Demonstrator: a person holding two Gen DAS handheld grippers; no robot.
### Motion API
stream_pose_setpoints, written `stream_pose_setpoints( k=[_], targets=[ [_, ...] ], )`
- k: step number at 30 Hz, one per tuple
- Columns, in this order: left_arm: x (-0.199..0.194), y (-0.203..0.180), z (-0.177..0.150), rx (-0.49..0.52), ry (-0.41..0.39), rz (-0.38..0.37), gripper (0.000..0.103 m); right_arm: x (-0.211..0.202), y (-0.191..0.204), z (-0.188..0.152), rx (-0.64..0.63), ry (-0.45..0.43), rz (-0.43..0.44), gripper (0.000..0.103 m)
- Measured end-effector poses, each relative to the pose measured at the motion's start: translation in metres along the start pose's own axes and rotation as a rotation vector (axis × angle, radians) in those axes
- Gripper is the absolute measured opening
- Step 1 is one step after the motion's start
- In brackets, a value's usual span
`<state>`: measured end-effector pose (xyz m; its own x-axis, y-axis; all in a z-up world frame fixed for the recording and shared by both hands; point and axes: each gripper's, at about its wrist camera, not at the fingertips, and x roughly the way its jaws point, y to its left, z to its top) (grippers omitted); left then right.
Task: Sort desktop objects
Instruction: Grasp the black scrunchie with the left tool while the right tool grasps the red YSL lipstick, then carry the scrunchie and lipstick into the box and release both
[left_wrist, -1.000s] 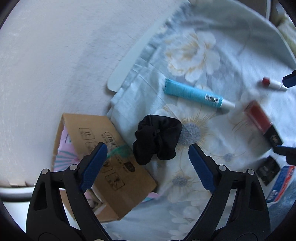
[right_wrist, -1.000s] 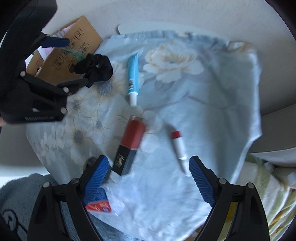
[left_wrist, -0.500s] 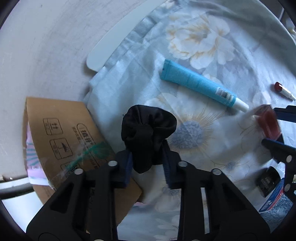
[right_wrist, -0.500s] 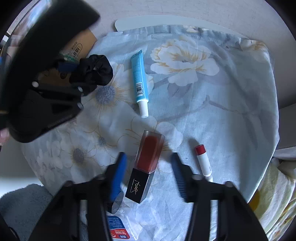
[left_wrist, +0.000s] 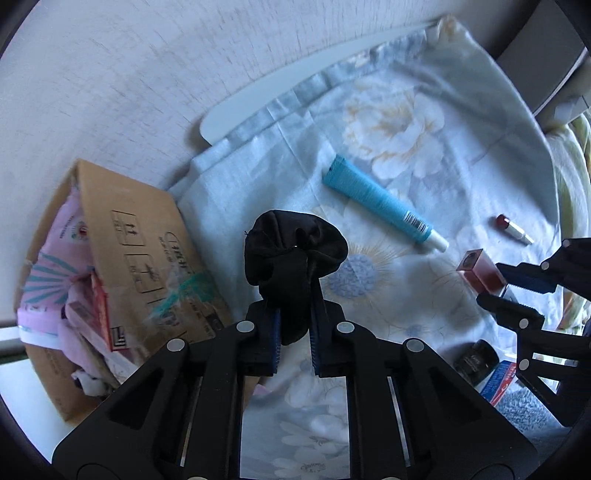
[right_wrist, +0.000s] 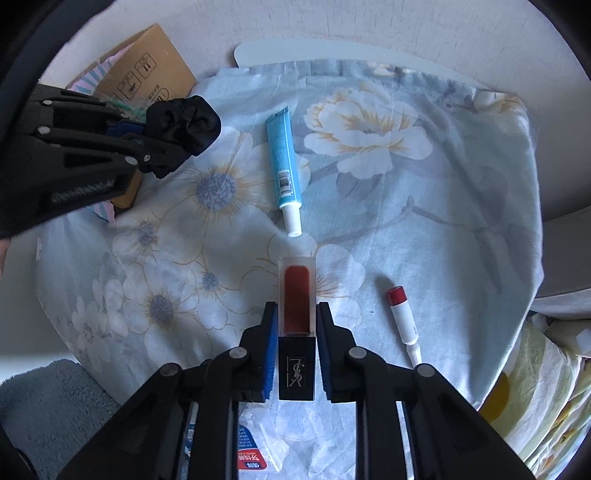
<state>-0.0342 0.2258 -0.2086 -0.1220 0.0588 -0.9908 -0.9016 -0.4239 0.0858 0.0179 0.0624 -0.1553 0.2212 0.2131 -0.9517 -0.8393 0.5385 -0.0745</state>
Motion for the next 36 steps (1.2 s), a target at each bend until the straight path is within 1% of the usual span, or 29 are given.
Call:
stream_pose_setpoints(
  k=[3,5,7,8,10,11,12,13,15,19,23,25,29,33,36],
  targets=[
    [-0.017,0.003,-0.002,-0.009,-0.026,-0.023,0.011,-0.006,-0.002,-0.003,0.024,-0.003,0.013,0.019],
    [-0.026,0.007,-0.004,-0.034,-0.025,-0.024,0.010,-0.012,-0.001,-0.004,0.029,-0.006,0.003,0.019],
    [-0.038,0.012,-0.006,-0.061,-0.032,-0.054,0.010,-0.020,-0.001,-0.006,0.035,-0.009,0.001,0.018],
    [-0.046,0.016,-0.006,-0.069,-0.048,-0.069,0.010,-0.024,-0.001,-0.006,0.036,-0.011,0.002,0.018],
    [-0.065,0.022,-0.006,-0.073,-0.087,-0.076,0.010,-0.034,0.002,-0.006,0.030,-0.018,-0.010,0.018],
    [-0.077,0.016,-0.004,-0.077,-0.104,-0.080,0.010,-0.037,0.002,-0.004,0.026,-0.021,-0.018,0.018],
    [-0.087,0.021,-0.008,-0.085,-0.119,-0.089,0.010,-0.041,0.003,0.006,0.023,-0.022,-0.023,0.018],
    [-0.089,0.021,-0.018,-0.093,-0.129,-0.095,0.010,-0.044,0.003,0.014,0.022,-0.023,-0.024,0.019],
    [-0.101,0.036,-0.024,-0.115,-0.155,-0.106,0.010,-0.054,0.003,0.024,0.017,-0.027,-0.023,0.018],
    [-0.093,0.059,-0.033,-0.168,-0.186,-0.125,0.010,-0.066,0.021,0.043,-0.002,-0.048,-0.058,0.018],
    [-0.102,0.090,-0.053,-0.237,-0.221,-0.119,0.010,-0.082,0.028,0.063,-0.018,-0.068,-0.048,0.018],
    [-0.106,0.108,-0.060,-0.272,-0.238,-0.101,0.010,-0.088,0.040,0.079,-0.043,-0.078,-0.052,0.018],
    [-0.110,0.146,-0.076,-0.344,-0.252,-0.101,0.010,-0.100,0.067,0.107,-0.100,-0.100,-0.041,0.018],
    [-0.112,0.183,-0.094,-0.413,-0.261,-0.100,0.010,-0.109,0.107,0.140,-0.174,-0.121,-0.033,0.018],
    [-0.105,0.204,-0.105,-0.459,-0.253,-0.098,0.010,-0.109,0.136,0.161,-0.227,-0.122,-0.023,0.018]
  ],
)
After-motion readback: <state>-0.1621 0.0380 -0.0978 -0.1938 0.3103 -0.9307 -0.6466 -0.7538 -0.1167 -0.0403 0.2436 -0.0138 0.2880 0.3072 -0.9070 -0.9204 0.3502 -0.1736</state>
